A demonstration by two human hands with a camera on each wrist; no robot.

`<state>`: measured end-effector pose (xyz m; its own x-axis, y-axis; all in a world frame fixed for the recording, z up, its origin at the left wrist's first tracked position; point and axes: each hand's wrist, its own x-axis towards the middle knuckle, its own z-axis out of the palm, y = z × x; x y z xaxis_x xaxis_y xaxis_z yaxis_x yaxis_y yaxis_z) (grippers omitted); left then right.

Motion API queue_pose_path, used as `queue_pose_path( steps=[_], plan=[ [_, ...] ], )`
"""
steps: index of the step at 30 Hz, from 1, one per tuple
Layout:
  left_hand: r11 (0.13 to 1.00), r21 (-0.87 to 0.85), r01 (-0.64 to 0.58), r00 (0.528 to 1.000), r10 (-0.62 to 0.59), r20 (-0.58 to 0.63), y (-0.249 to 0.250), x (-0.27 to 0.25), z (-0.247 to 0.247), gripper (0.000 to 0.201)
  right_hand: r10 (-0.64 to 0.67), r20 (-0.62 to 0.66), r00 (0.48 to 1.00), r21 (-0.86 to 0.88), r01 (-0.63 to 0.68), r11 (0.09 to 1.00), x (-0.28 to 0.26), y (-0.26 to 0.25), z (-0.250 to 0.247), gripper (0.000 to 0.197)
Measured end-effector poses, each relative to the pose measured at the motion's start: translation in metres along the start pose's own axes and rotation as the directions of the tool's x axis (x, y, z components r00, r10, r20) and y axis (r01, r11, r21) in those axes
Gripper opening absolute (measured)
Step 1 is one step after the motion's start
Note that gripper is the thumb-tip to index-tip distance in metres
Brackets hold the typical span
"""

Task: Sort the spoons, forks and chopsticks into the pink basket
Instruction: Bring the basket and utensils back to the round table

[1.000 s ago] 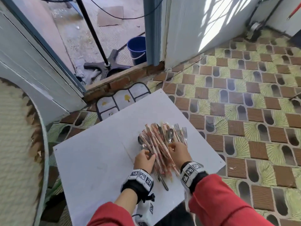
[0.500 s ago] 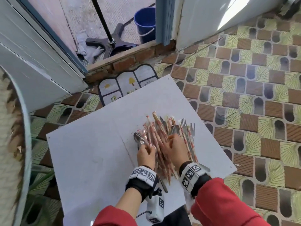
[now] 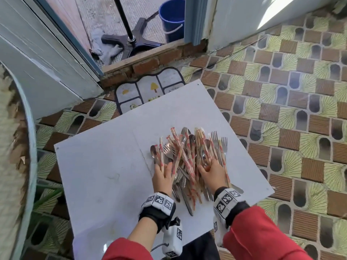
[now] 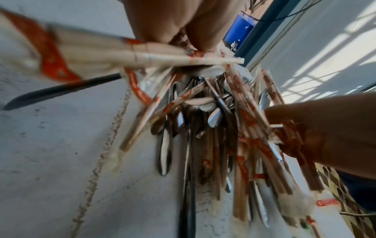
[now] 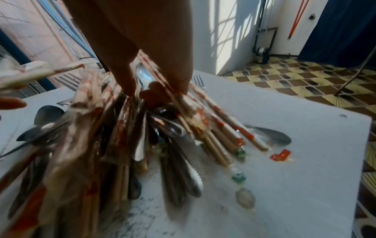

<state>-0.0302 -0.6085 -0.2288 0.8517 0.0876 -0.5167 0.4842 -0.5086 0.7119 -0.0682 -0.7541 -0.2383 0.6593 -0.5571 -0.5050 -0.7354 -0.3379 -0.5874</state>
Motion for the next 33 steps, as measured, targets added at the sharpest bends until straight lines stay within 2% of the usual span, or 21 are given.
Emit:
queue_pose_path(
  steps=[2,4,6,9,11,15,18,19,21,23,25,26,29,31,33],
  plan=[
    [0.999,-0.043,0.020,1.000,-0.021,-0.001,-0.004,0.006,0.003,0.026,-0.014,-0.005,1.000,-0.003,0.014,1.000,0.003,0.000,0.005,0.027],
    [0.997,-0.069,0.038,0.999,-0.041,-0.032,-0.006,0.014,0.005,0.028,-0.041,0.010,0.999,0.019,0.041,0.999,0.006,-0.002,0.007,0.022],
    [0.995,-0.099,0.020,0.996,-0.028,-0.080,-0.009,0.021,0.004,0.032,-0.071,-0.006,0.997,0.038,0.071,0.997,0.008,-0.002,0.006,0.022],
    [0.982,-0.185,-0.025,0.984,-0.009,-0.177,-0.004,0.024,-0.005,0.027,-0.068,-0.018,0.998,0.069,0.069,0.995,0.006,-0.003,0.003,0.027],
    [0.971,-0.232,-0.061,0.968,0.001,-0.250,0.002,0.024,-0.013,0.024,-0.082,0.007,0.997,0.102,0.081,0.991,0.001,-0.006,-0.001,0.021],
    [0.952,-0.266,-0.148,0.920,0.034,-0.390,0.012,0.033,-0.034,0.027,-0.206,0.049,0.977,0.127,0.199,0.972,-0.006,-0.018,-0.008,0.005],
    [0.956,-0.233,-0.178,0.897,0.060,-0.438,0.017,0.037,-0.045,0.021,-0.181,0.072,0.981,0.178,0.166,0.970,-0.009,-0.028,-0.008,0.010],
    [0.963,-0.212,-0.165,0.896,0.057,-0.441,0.017,0.039,-0.046,0.018,-0.177,0.065,0.982,0.188,0.162,0.969,-0.011,-0.030,-0.007,0.011],
    [0.990,-0.124,-0.070,0.929,0.019,-0.370,0.009,0.042,-0.047,0.015,-0.184,0.042,0.982,0.198,0.173,0.965,-0.012,-0.032,-0.004,0.011],
    [0.997,0.049,0.066,0.979,-0.056,-0.195,-0.003,0.044,-0.040,0.020,-0.204,0.041,0.978,0.205,0.191,0.960,-0.015,-0.033,0.001,0.010],
    [0.982,0.143,0.124,0.992,-0.119,-0.049,-0.019,0.043,-0.030,0.025,-0.235,0.053,0.970,0.164,0.224,0.961,-0.018,-0.032,0.009,0.009],
    [0.978,0.154,0.139,0.990,-0.138,-0.019,-0.024,0.043,-0.024,0.028,-0.256,0.061,0.965,0.128,0.247,0.961,-0.020,-0.032,0.013,0.010],
    [0.973,0.141,0.184,0.983,-0.184,-0.016,-0.033,0.040,-0.008,0.043,-0.350,0.111,0.930,0.021,0.350,0.936,-0.028,-0.029,0.025,0.014],
    [0.975,0.093,0.201,0.979,-0.198,-0.044,-0.030,0.036,-0.006,0.050,-0.385,0.158,0.909,-0.144,0.407,0.902,-0.032,-0.025,0.033,0.016],
    [0.984,0.013,0.175,0.981,-0.174,-0.083,-0.029,0.031,-0.011,0.046,-0.369,0.184,0.911,-0.304,0.410,0.860,-0.031,-0.022,0.038,0.018]
  ],
)
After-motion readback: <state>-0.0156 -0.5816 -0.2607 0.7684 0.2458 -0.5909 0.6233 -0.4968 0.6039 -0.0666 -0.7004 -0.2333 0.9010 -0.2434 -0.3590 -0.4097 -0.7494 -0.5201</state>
